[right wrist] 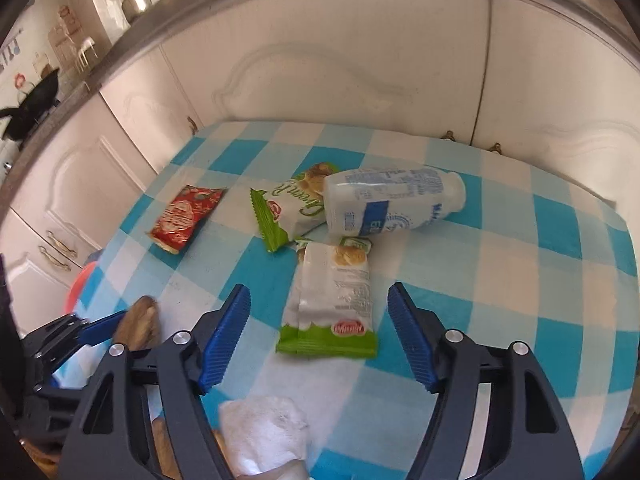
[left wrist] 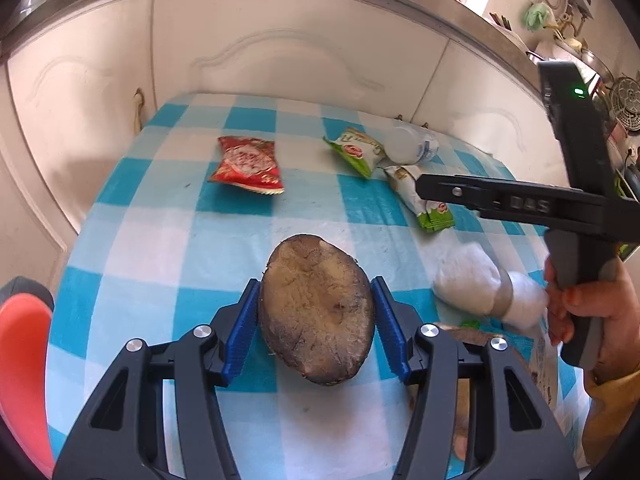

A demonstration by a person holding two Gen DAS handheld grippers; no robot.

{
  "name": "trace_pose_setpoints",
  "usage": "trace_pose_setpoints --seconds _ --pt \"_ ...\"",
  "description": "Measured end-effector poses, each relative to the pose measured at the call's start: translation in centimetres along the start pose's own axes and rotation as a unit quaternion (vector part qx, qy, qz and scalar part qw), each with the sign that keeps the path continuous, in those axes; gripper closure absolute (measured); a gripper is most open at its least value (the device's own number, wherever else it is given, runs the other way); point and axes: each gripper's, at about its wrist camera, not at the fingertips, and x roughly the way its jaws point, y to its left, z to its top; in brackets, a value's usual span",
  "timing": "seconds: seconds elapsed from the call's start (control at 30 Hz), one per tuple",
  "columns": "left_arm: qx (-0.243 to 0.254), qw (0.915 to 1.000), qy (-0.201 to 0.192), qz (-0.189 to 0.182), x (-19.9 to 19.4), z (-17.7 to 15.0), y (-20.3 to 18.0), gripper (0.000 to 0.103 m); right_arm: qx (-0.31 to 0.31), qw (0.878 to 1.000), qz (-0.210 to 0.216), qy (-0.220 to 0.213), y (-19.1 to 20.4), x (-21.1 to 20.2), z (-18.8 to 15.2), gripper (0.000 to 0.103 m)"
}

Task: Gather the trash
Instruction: 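Release the cloth bundle and grasp the green-white snack wrapper with the right tool, then carry the mushroom piece and wrapper to the red bucket and open both tools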

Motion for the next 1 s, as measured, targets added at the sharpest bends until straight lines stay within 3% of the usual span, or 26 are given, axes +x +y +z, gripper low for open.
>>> trace_pose_setpoints --seconds 0.2,0.27,0.43,0.53,1.0 --pt "-0.014 0.9999 -0.004 0.003 -0.6 -0.8 1.0 0.047 -0.012 1.0 -0.022 0.014 0.5 1.7 -0.3 0.042" --pt "-0.018 0.9998 -0.005 0.001 -0.7 -0.9 1.3 0.046 -0.009 0.999 -0.027 0.014 0.4 1.9 -0.5 0.051" --pt "-0.024 0.9997 -0.009 0.006 -1.1 -1.0 1.9 0.046 -0.008 0.999 -0.031 0.012 0.3 1.9 -0.6 0.054" --pt "-0.023 0.9996 -0.011 0.011 -1.3 -1.2 2.1 0.046 -0.007 1.0 -0.029 0.009 0.4 1.9 -0.5 0.061" --pt "-0.044 0.9986 -0.023 0.02 -3.9 -2.9 3.8 0.046 0.031 0.998 -0.012 -0.047 0.7 -3.0 -1.6 0.065"
